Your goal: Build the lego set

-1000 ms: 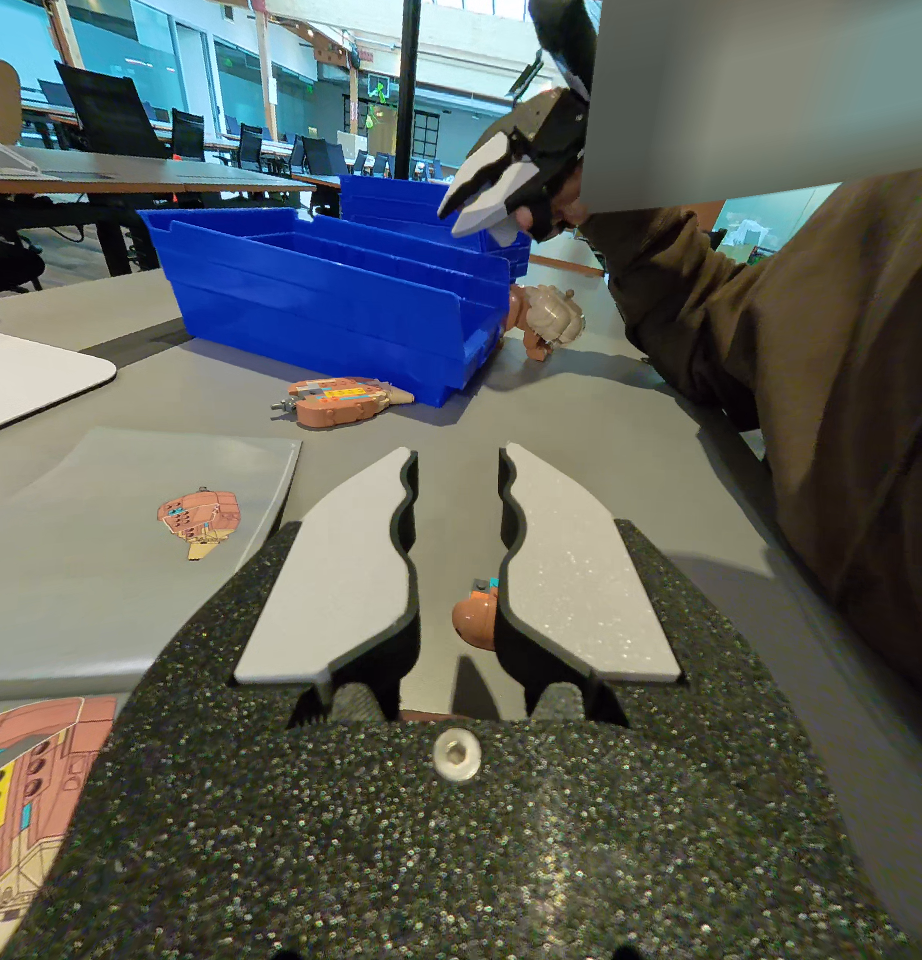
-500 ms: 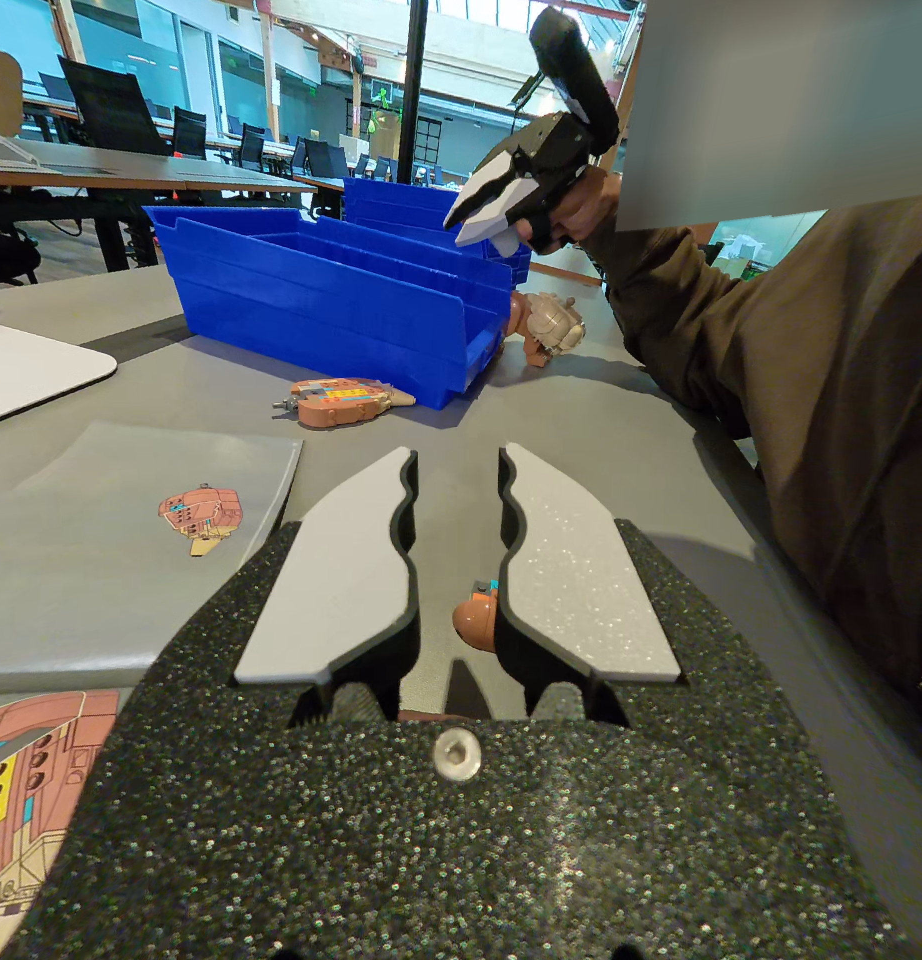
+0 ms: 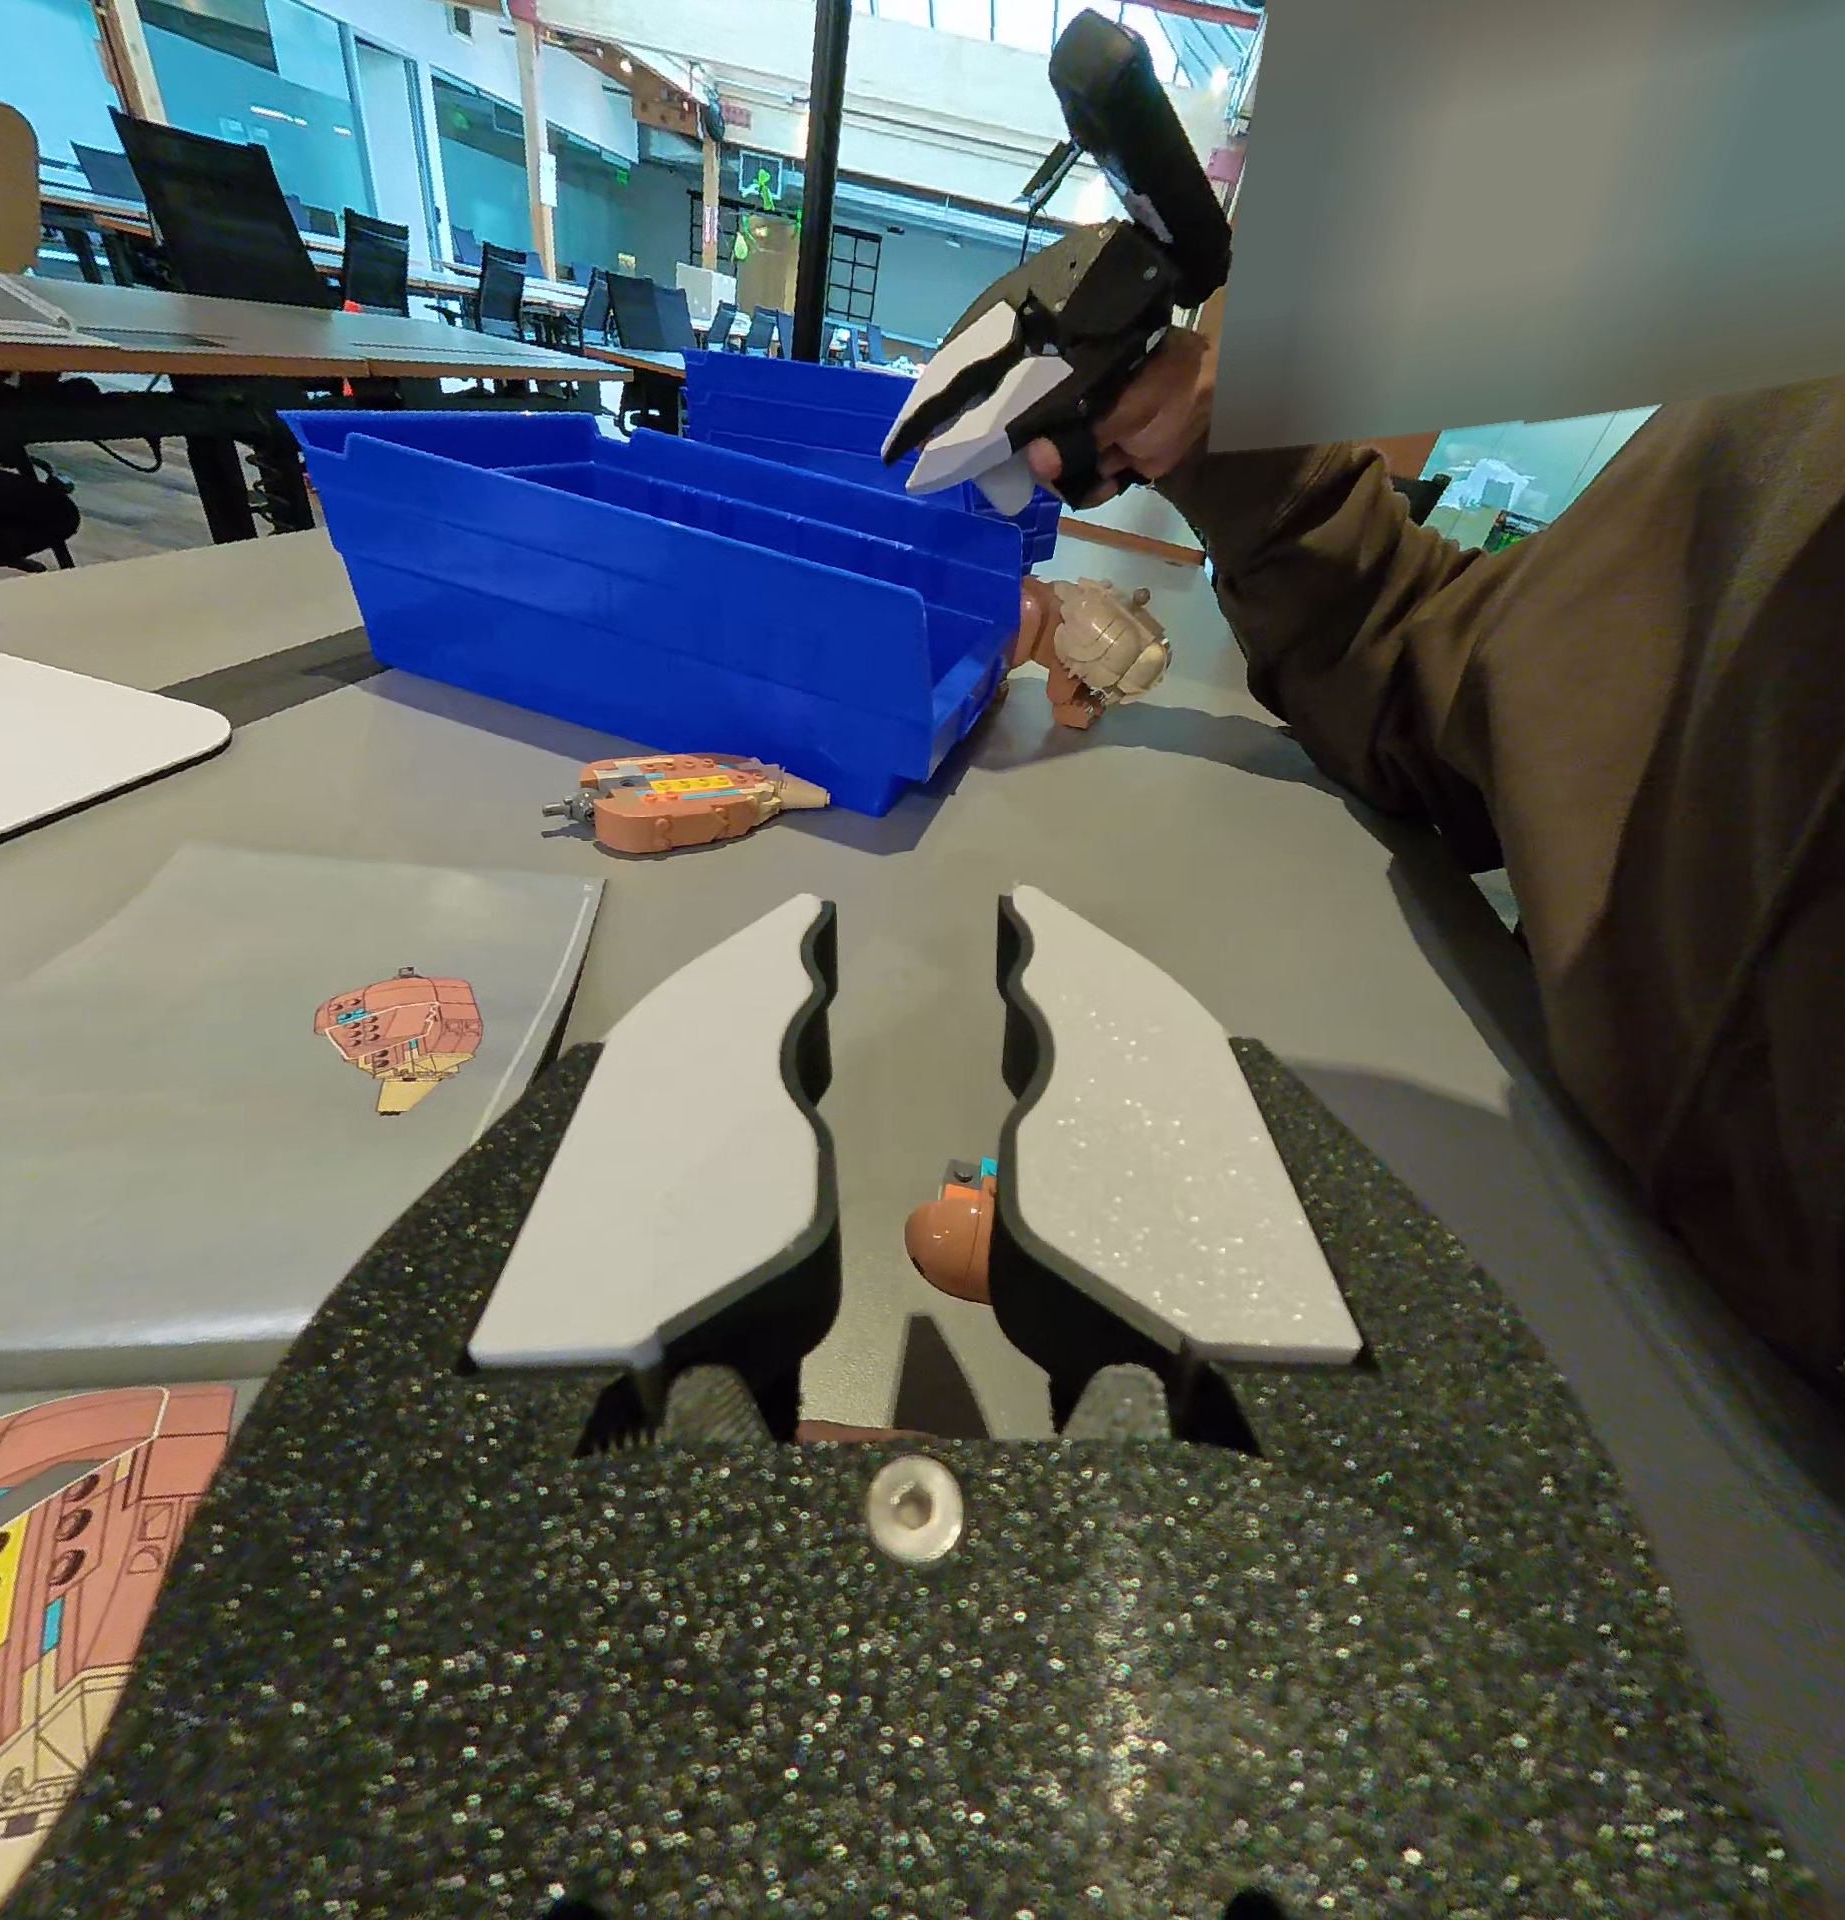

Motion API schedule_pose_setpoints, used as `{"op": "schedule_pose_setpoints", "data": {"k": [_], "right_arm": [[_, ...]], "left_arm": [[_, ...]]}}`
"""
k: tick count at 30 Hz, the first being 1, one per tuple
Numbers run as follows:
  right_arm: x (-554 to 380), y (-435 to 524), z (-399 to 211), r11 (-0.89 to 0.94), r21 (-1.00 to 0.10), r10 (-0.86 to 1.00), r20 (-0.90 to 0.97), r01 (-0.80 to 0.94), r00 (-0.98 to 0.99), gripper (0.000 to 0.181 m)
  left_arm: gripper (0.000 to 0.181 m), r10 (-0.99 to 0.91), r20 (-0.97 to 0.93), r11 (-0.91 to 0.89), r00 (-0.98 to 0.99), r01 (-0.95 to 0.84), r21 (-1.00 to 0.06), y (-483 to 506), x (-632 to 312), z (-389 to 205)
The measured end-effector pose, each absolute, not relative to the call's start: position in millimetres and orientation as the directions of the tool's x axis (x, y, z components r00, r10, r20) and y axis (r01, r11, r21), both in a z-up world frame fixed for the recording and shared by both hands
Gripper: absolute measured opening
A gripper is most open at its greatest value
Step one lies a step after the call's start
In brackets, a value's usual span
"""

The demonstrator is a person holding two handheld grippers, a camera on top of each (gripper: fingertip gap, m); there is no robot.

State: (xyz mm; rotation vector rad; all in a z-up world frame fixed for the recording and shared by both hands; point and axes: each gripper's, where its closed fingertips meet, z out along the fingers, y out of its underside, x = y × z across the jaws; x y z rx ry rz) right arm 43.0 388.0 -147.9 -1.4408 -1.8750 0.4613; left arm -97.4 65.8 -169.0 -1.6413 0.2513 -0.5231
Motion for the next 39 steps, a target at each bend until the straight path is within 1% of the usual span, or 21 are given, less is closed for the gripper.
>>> {"op": "schedule_pose_setpoints", "data": {"k": [18, 21, 23, 25, 26, 29, 32, 36, 39], "right_arm": [[41.2, 386.8, -154.6, 0.313, -0.651, 0.941, 0.310, 0.692, -0.134, 0.022], [39.4, 390.2, -151.7, 0.337, -0.633, 0.931, 0.337, 0.697, -0.144, 0.021], [31.1, 398.9, -143.9, 0.420, -0.571, 0.887, 0.423, 0.705, -0.185, 0.021], [15.0, 407.1, -138.0, 0.549, -0.456, 0.806, 0.512, 0.701, -0.298, 0.020], [5.4, 409.0, -139.0, 0.595, -0.399, 0.775, 0.514, 0.697, -0.367, 0.021], [-29.1, 410.1, -151.7, 0.674, -0.281, 0.722, 0.443, 0.683, -0.531, 0.021], [-56.6, 410.2, -181.7, 0.704, -0.174, 0.701, 0.321, 0.688, -0.636, 0.021], [-68.1, 416.7, -223.4, 0.708, -0.019, 0.693, 0.214, 0.706, -0.688, 0.021], [-64.3, 423.1, -243.8, 0.700, 0.067, 0.694, 0.173, 0.711, -0.699, 0.023]], "left_arm": [[0.029, -0.456, 0.190, -0.144, 0.869, 0.138, -0.980, 65.7, -97.6, -168.7], [0.029, -0.455, 0.194, -0.147, 0.869, 0.141, -0.979, 66.1, -98.0, -168.8], [0.029, -0.450, 0.209, -0.154, 0.868, 0.155, -0.976, 67.2, -99.7, -169.3], [0.029, -0.444, 0.222, -0.154, 0.868, 0.170, -0.973, 67.5, -101.9, -168.7], [0.029, -0.440, 0.220, -0.148, 0.870, 0.172, -0.974, 67.3, -102.6, -168.0], [0.029, -0.438, 0.200, -0.138, 0.877, 0.154, -0.978, 66.5, -101.6, -167.7], [0.029, -0.445, 0.191, -0.152, 0.875, 0.136, -0.979, 67.1, -98.7, -169.9], [0.029, -0.444, 0.191, -0.144, 0.875, 0.141, -0.979, 66.1, -99.5, -168.7], [0.029, -0.448, 0.193, -0.147, 0.873, 0.141, -0.979, 65.8, -99.1, -168.8]]}}
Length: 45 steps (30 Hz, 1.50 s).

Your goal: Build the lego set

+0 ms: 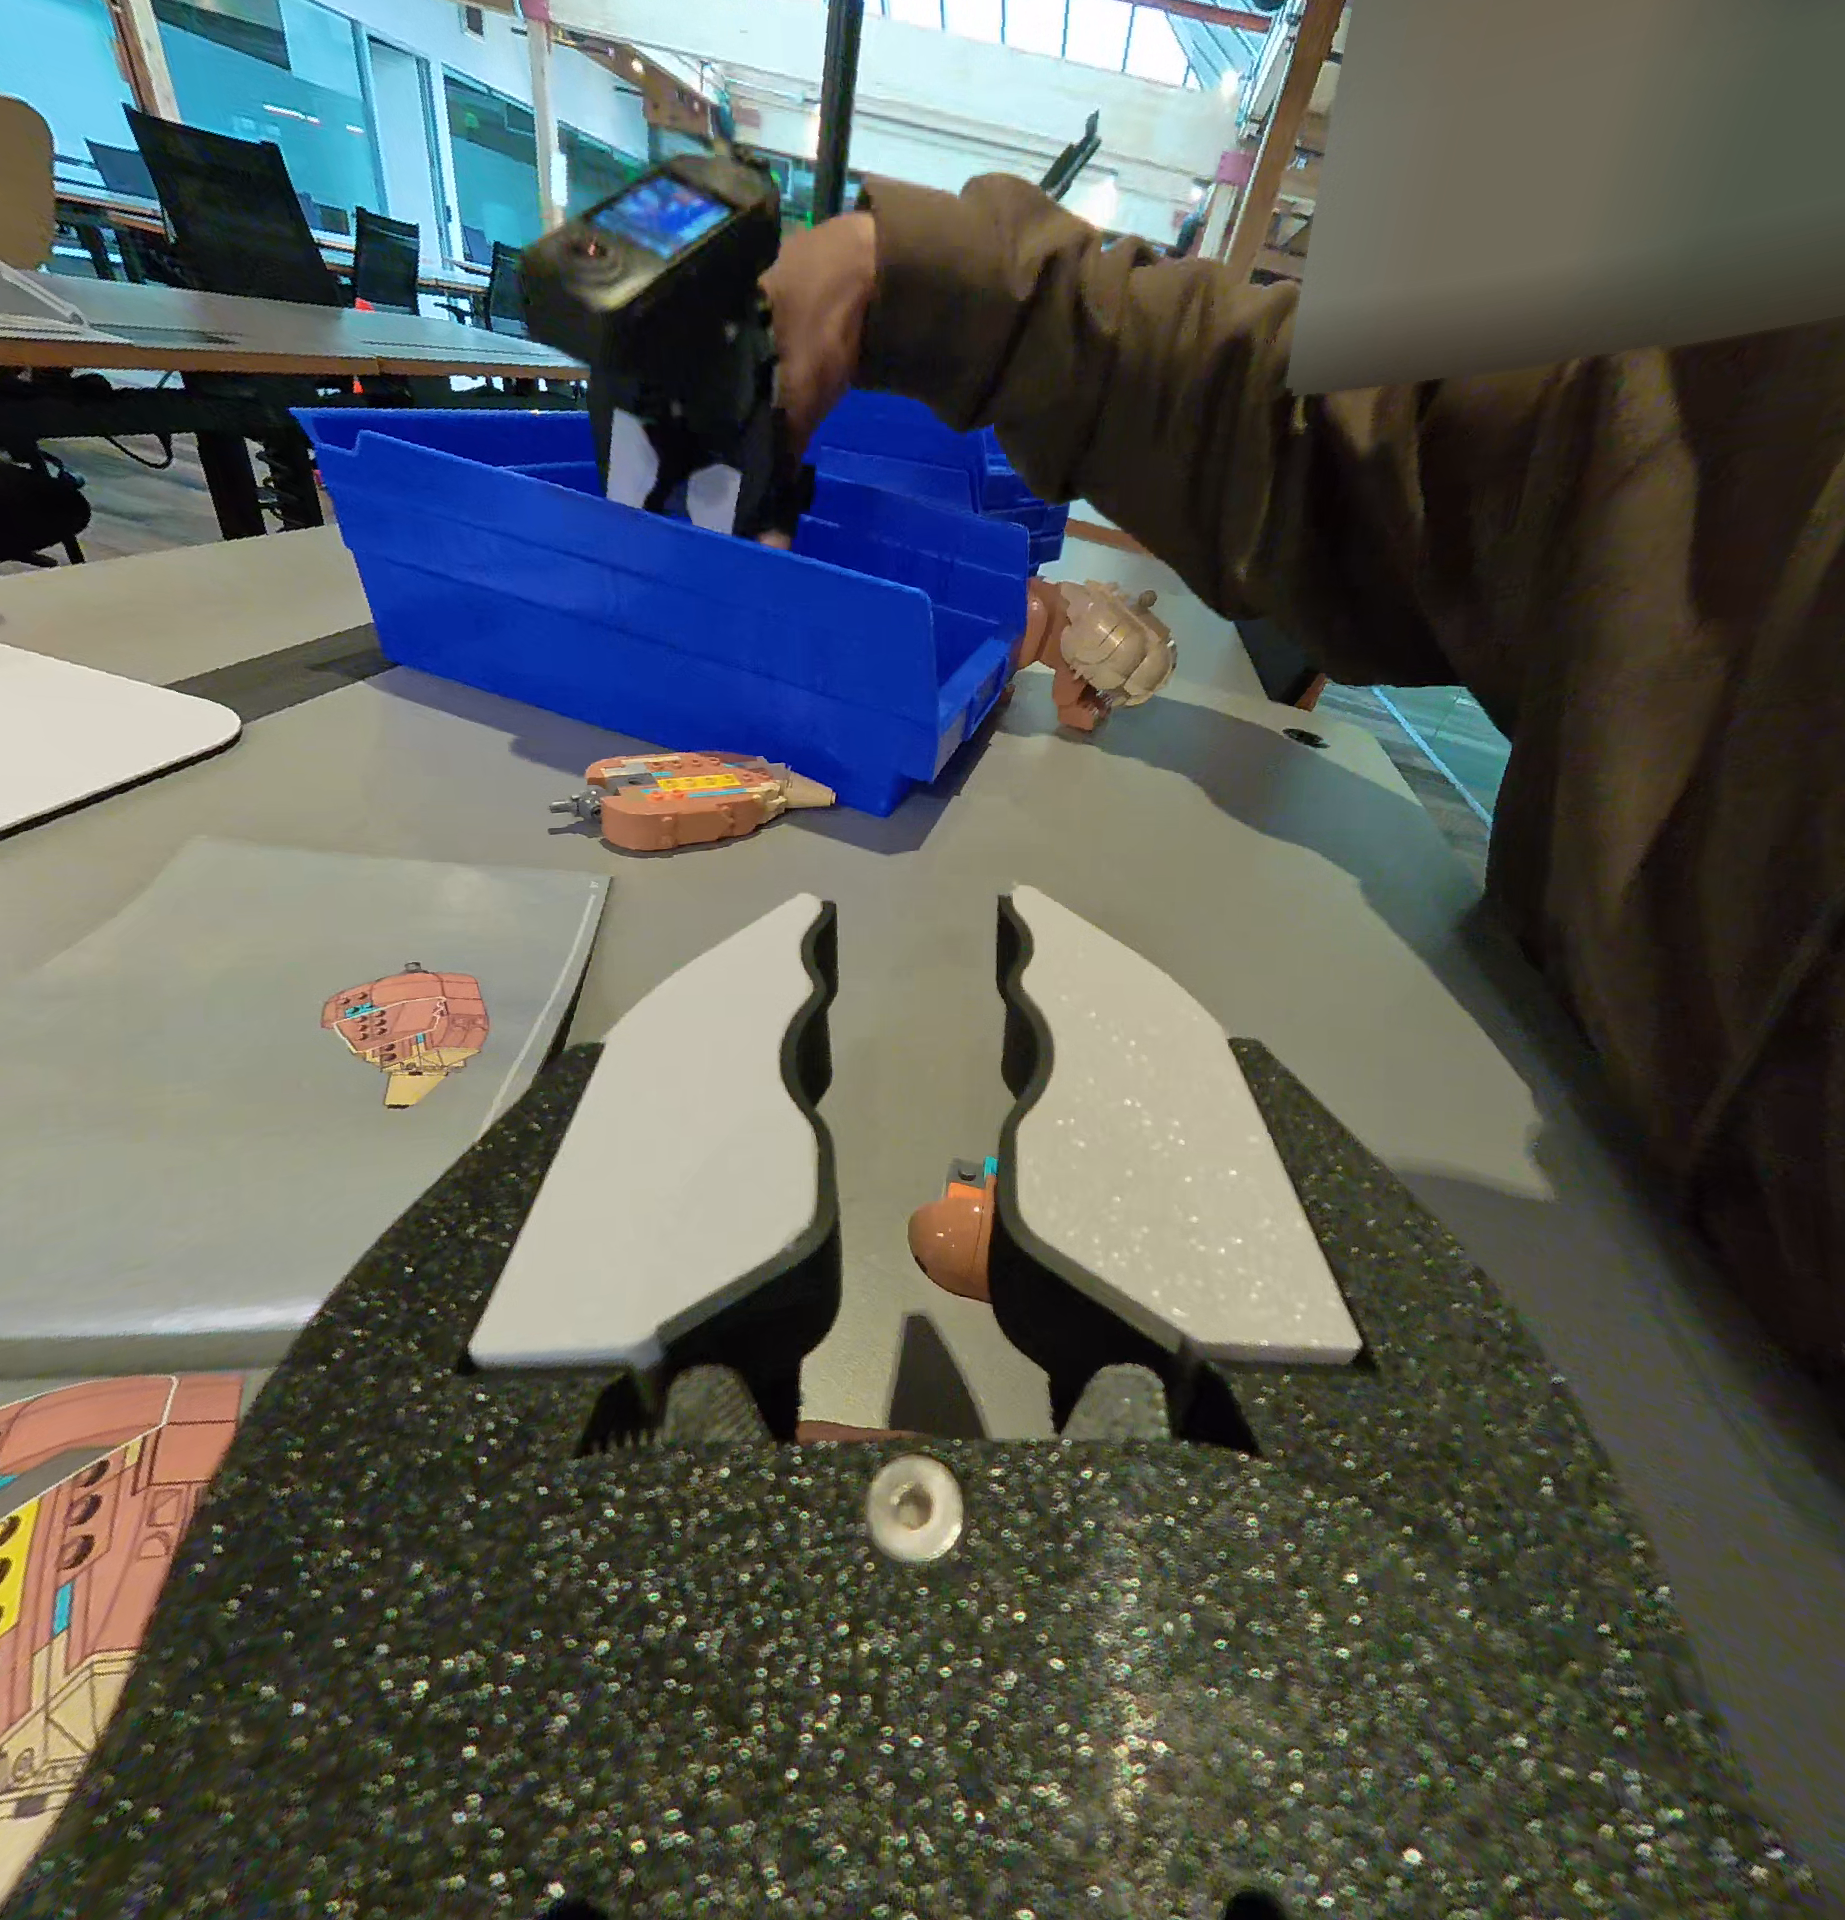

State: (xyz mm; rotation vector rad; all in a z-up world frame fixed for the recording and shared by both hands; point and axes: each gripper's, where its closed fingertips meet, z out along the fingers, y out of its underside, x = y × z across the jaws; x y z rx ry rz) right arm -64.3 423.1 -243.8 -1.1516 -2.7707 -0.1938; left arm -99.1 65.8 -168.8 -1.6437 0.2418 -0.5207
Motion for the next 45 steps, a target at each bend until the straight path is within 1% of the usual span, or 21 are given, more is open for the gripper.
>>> {"op": "schedule_pose_setpoints", "data": {"k": [2, 7, 8, 9, 13, 18, 20, 21, 23, 25, 26, 28, 29, 31, 33, 35, 38, 40, 45], "right_arm": [[-63.0, 428.4, -252.2, 0.692, 0.102, 0.695, 0.171, 0.715, -0.698, 0.025], [-67.6, 430.9, -263.9, 0.670, 0.102, 0.720, 0.149, 0.735, -0.677, 0.026], [-68.8, 430.5, -264.4, 0.667, 0.100, 0.725, 0.143, 0.738, -0.674, 0.023], [-70.4, 430.0, -264.3, 0.664, 0.096, 0.729, 0.138, 0.742, -0.670, 0.025], [-68.9, 428.3, -265.6, 0.642, 0.106, 0.754, 0.094, 0.760, -0.650, 0.023], [-63.8, 425.6, -262.4, 0.612, 0.080, 0.783, 0.080, 0.787, -0.617, 0.023], [-60.7, 420.7, -250.4, 0.602, 0.031, 0.791, 0.114, 0.798, -0.601, 0.022], [-59.3, 414.0, -239.5, 0.597, -0.016, 0.796, 0.137, 0.802, -0.590, 0.022], [-55.3, 383.0, -208.1, 0.602, -0.163, 0.797, 0.170, 0.781, -0.579, 0.022], [-45.6, 329.3, -172.1, 0.632, -0.323, 0.773, 0.189, 0.705, -0.606, 0.022], [-38.5, 297.9, -157.0, 0.655, -0.383, 0.748, 0.206, 0.651, -0.631, 0.022], [-24.6, 232.4, -140.3, 0.703, -0.464, 0.685, 0.241, 0.539, -0.687, 0.021], [-18.9, 199.7, -141.3, 0.717, -0.490, 0.657, 0.239, 0.495, -0.715, 0.021], [-13.1, 144.4, -161.7, 0.740, -0.505, 0.609, 0.222, 0.444, -0.762, 0.022], [-12.6, 106.4, -195.1, 0.759, -0.490, 0.570, 0.184, 0.428, -0.801, 0.022], [-16.2, 86.7, -225.9, 0.757, -0.477, 0.564, 0.131, 0.447, -0.815, 0.022], [-20.8, 81.7, -256.7, 0.753, -0.438, 0.580, 0.089, 0.491, -0.810, 0.022], [-20.0, 82.6, -265.9, 0.750, -0.425, 0.586, 0.068, 0.508, -0.808, 0.022], [-16.3, 93.3, -250.7, 0.711, -0.470, 0.616, 0.059, 0.522, -0.786, 0.031]], "left_arm": [[0.029, -0.454, 0.191, -0.151, 0.870, 0.137, -0.979, 65.8, -97.9, -169.4], [0.029, -0.458, 0.189, -0.157, 0.869, 0.131, -0.979, 66.2, -96.5, -170.4], [0.029, -0.457, 0.190, -0.157, 0.869, 0.131, -0.979, 66.3, -96.7, -170.3], [0.029, -0.456, 0.190, -0.156, 0.870, 0.132, -0.979, 66.4, -96.9, -170.2], [0.029, -0.453, 0.190, -0.157, 0.871, 0.132, -0.979, 66.6, -97.1, -170.4], [0.029, -0.453, 0.184, -0.157, 0.873, 0.125, -0.980, 66.6, -96.3, -170.8], [0.029, -0.453, 0.182, -0.156, 0.873, 0.123, -0.980, 66.6, -96.3, -170.7], [0.029, -0.452, 0.181, -0.155, 0.873, 0.123, -0.980, 66.5, -96.3, -170.7], [0.029, -0.451, 0.183, -0.154, 0.874, 0.125, -0.980, 66.5, -96.7, -170.5], [0.029, -0.447, 0.188, -0.154, 0.874, 0.132, -0.979, 66.7, -97.7, -170.2], [0.029, -0.447, 0.190, -0.155, 0.874, 0.133, -0.979, 66.8, -97.9, -170.3], [0.029, -0.446, 0.193, -0.160, 0.874, 0.135, -0.978, 67.5, -98.1, -170.8], [0.029, -0.444, 0.194, -0.160, 0.875, 0.136, -0.978, 67.8, -98.4, -170.8], [0.029, -0.440, 0.191, -0.157, 0.877, 0.134, -0.978, 67.9, -98.9, -170.7], [0.029, -0.437, 0.180, -0.149, 0.881, 0.126, -0.981, 67.3, -98.6, -170.3], [0.029, -0.434, 0.165, -0.148, 0.886, 0.111, -0.983, 66.8, -97.7, -170.8], [0.029, -0.433, 0.150, -0.152, 0.889, 0.092, -0.984, 66.4, -96.2, -172.3], [0.029, -0.435, 0.145, -0.155, 0.889, 0.085, -0.984, 66.4, -95.2, -172.9], [0.029, -0.446, 0.145, -0.166, 0.883, 0.078, -0.983, 66.7, -93.2, -174.4]]}}
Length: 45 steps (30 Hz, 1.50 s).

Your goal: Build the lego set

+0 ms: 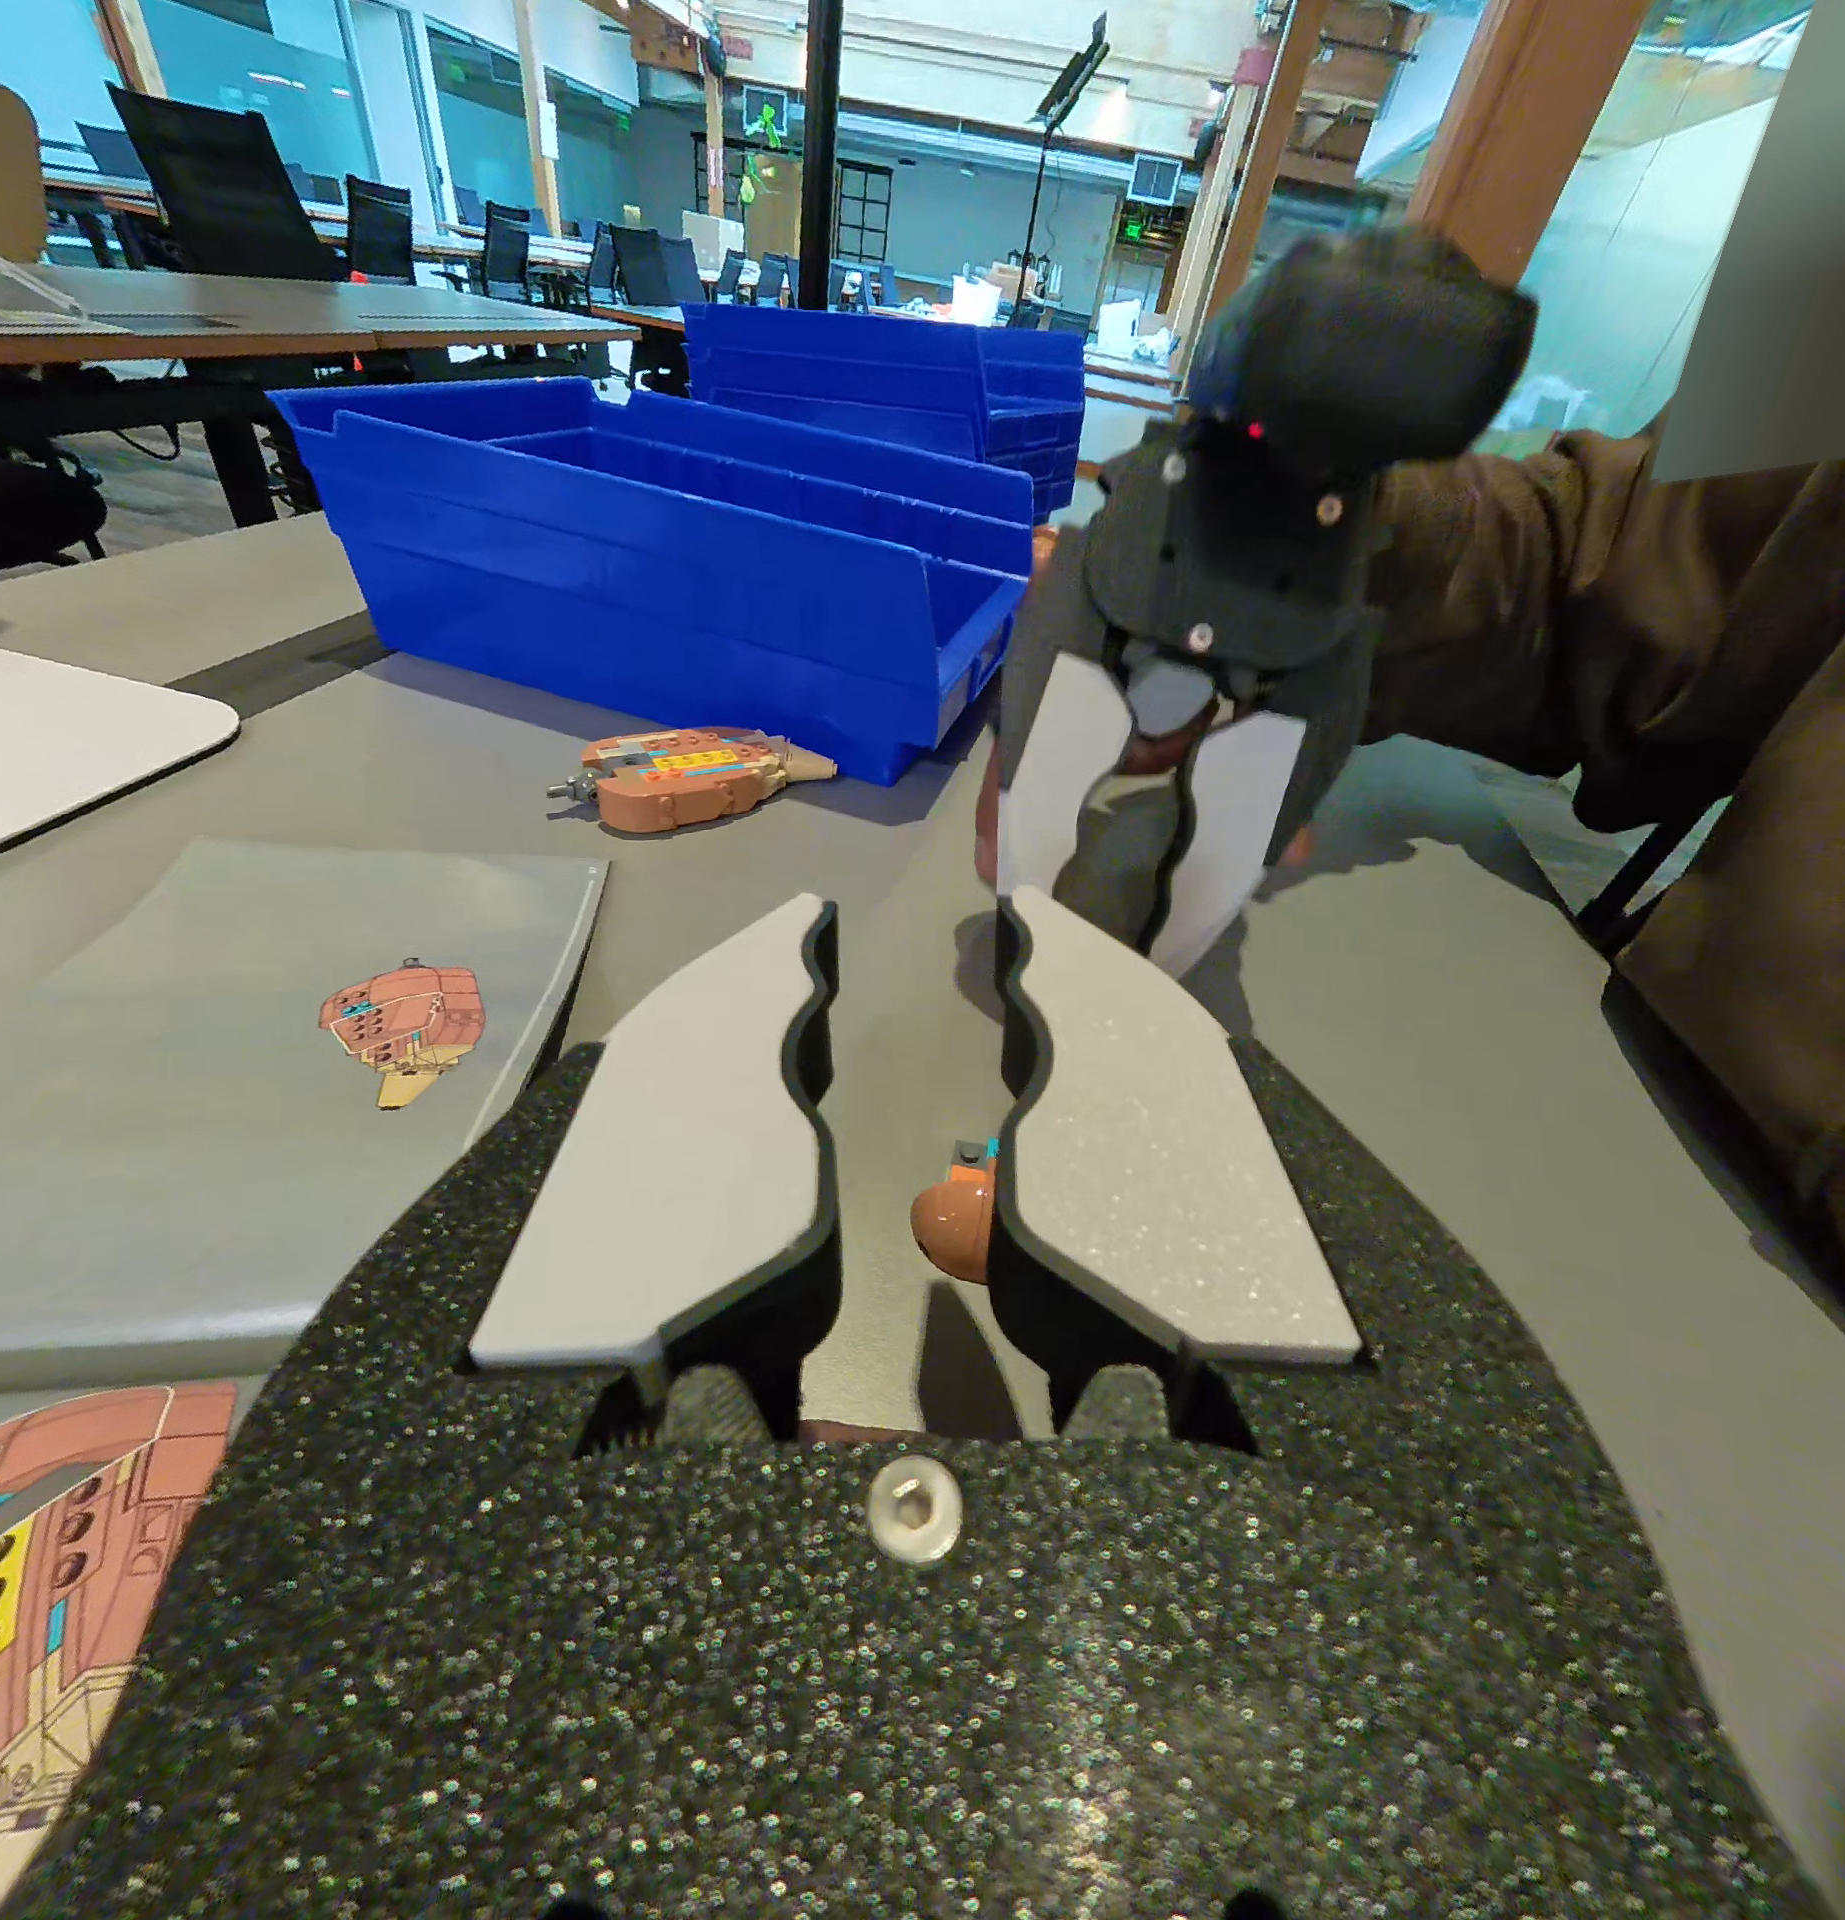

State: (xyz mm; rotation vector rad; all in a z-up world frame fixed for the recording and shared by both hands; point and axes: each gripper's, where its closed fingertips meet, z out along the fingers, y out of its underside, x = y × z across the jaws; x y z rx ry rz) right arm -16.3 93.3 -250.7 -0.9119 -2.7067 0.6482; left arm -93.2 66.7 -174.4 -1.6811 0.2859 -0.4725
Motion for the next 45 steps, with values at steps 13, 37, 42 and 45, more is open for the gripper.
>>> {"op": "schedule_pose_setpoints", "data": {"k": [13, 37, 42, 45], "right_arm": [[-12.4, 405.7, -170.3, 0.429, -0.193, 0.880, 0.308, 0.882, -0.361, 0.027], [-38.2, 475.3, -261.9, 0.529, 0.305, 0.785, 0.181, 0.792, -0.593, 0.020], [-38.4, 475.9, -262.1, 0.527, 0.294, 0.791, 0.173, 0.798, -0.586, 0.020], [-37.7, 475.7, -261.5, 0.523, 0.291, 0.795, 0.171, 0.801, -0.582, 0.019]], "left_arm": [[0.029, -0.444, 0.171, -0.170, 0.880, 0.105, -0.980, 67.8, -95.4, -173.6], [0.029, -0.448, 0.193, -0.163, 0.873, 0.133, -0.978, 67.3, -97.4, -171.5], [0.029, -0.448, 0.193, -0.165, 0.873, 0.131, -0.978, 67.6, -97.0, -171.7], [0.029, -0.447, 0.191, -0.164, 0.874, 0.130, -0.978, 67.5, -97.0, -171.6]]}}
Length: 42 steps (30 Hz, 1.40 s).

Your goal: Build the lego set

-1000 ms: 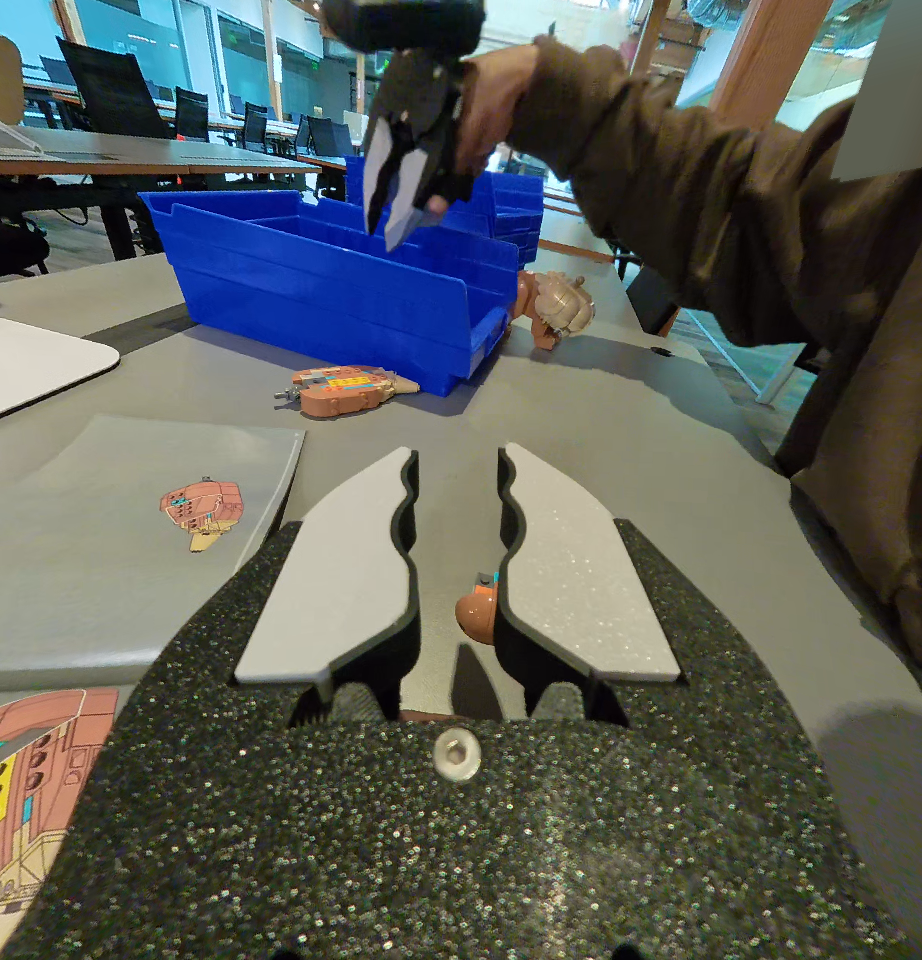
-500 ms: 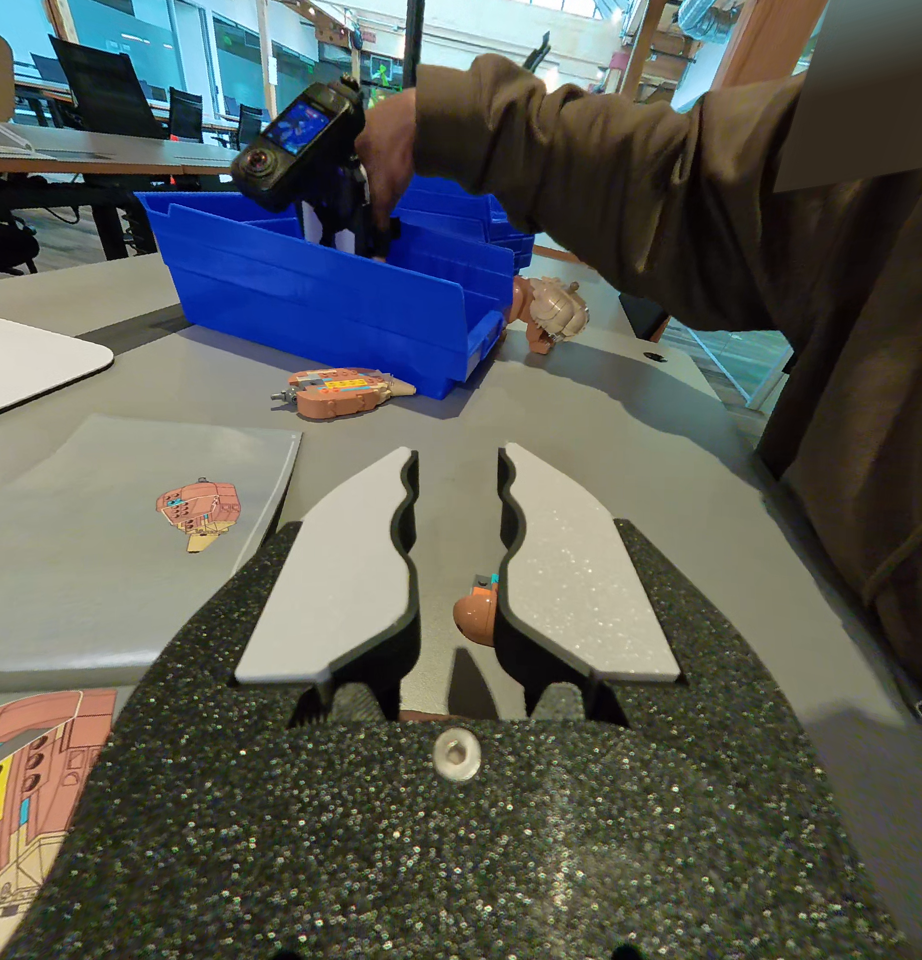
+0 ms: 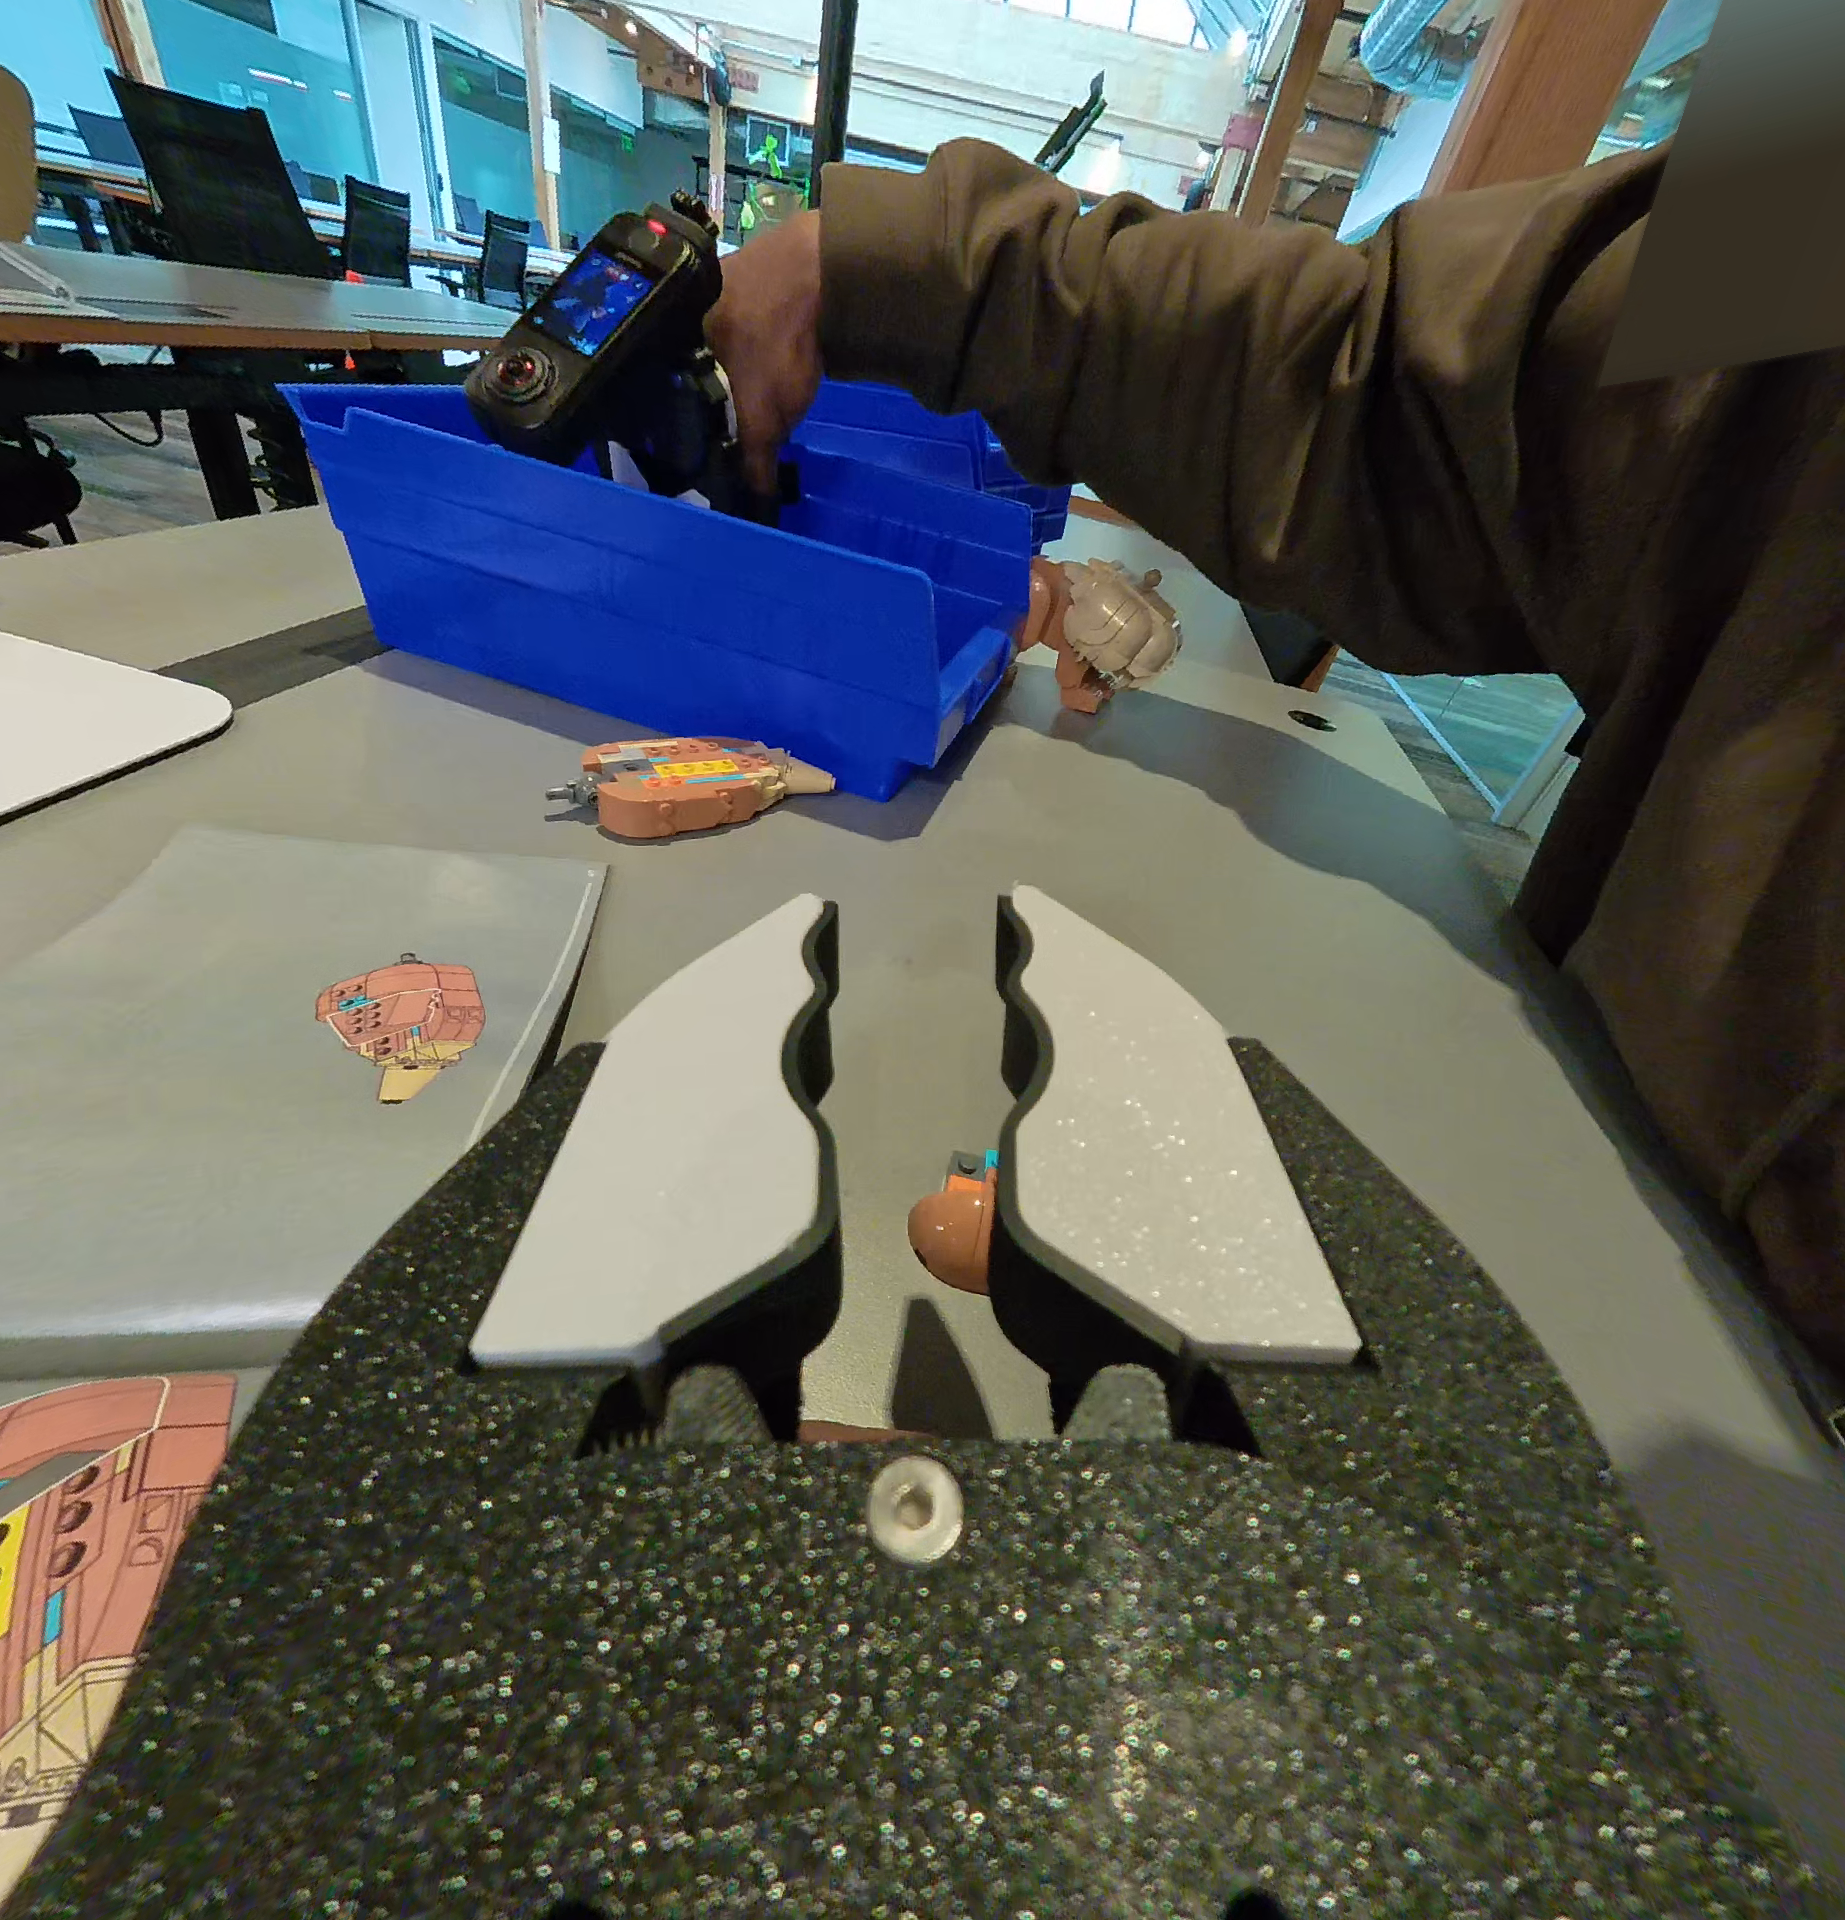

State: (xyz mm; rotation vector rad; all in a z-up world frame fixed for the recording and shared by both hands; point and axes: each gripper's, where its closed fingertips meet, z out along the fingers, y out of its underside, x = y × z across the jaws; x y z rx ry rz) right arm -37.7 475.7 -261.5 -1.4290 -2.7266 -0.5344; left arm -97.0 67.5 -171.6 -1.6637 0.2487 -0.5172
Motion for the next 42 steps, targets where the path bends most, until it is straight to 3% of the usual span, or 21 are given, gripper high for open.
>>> {"op": "schedule_pose_setpoints", "data": {"k": [3, 5, 8, 12, 17, 22, 27, 32, 35, 42], "right_arm": [[-36.3, 471.7, -253.3, 0.516, 0.254, 0.806, 0.178, 0.818, -0.564, 0.018], [-39.6, 461.3, -238.8, 0.509, 0.165, 0.822, 0.199, 0.845, -0.534, 0.017], [-48.9, 410.3, -204.7, 0.522, -0.101, 0.848, 0.173, 0.847, -0.501, 0.016], [-56.9, 288.5, -148.1, 0.496, -0.516, 0.835, 0.063, 0.699, -0.546, 0.008], [-51.8, 156.6, -120.5, 0.415, -0.750, 0.758, -0.028, 0.515, -0.652, 0.008], [-55.6, 76.9, -153.7, 0.266, -0.812, 0.693, -0.214, 0.520, -0.688, 0.008], [-69.6, 58.1, -173.5, 0.108, -0.803, 0.660, -0.383, 0.586, -0.646, 0.007], [-76.3, 54.0, -173.9, -0.022, -0.782, 0.597, -0.510, 0.623, -0.620, 0.007], [-77.3, 51.9, -180.0, -0.047, -0.770, 0.574, -0.542, 0.636, -0.614, 0.008], [-81.2, 65.9, -199.7, 0.061, -0.800, 0.664, -0.414, 0.597, -0.623, 0.012]], "left_arm": [[0.029, -0.445, 0.191, -0.162, 0.875, 0.130, -0.978, 67.5, -97.4, -171.5], [0.029, -0.444, 0.188, -0.162, 0.876, 0.128, -0.978, 67.6, -97.4, -171.5], [0.029, -0.441, 0.180, -0.168, 0.879, 0.116, -0.979, 68.1, -96.7, -172.8], [0.029, -0.439, 0.156, -0.183, 0.885, 0.082, -0.980, 69.5, -93.6, -176.1], [0.030, -0.441, 0.078, -0.180, 0.894, -0.003, -0.984, 70.1, -84.8, -177.7], [0.033, -0.441, -0.003, -0.163, 0.897, -0.084, -0.983, 67.2, -78.7, -176.4], [0.041, -0.484, -0.090, -0.141, 0.871, -0.179, -0.974, 63.9, -68.7, -179.8], [0.032, -0.460, -0.169, -0.117, 0.872, -0.248, -0.962, 66.4, -70.0, -183.0], [0.018, -0.427, -0.202, -0.127, 0.881, -0.279, -0.952, 68.6, -75.2, -186.5], [0.018, -0.434, -0.148, -0.248, 0.889, -0.277, -0.928, 68.1, -78.7, -200.2]]}}
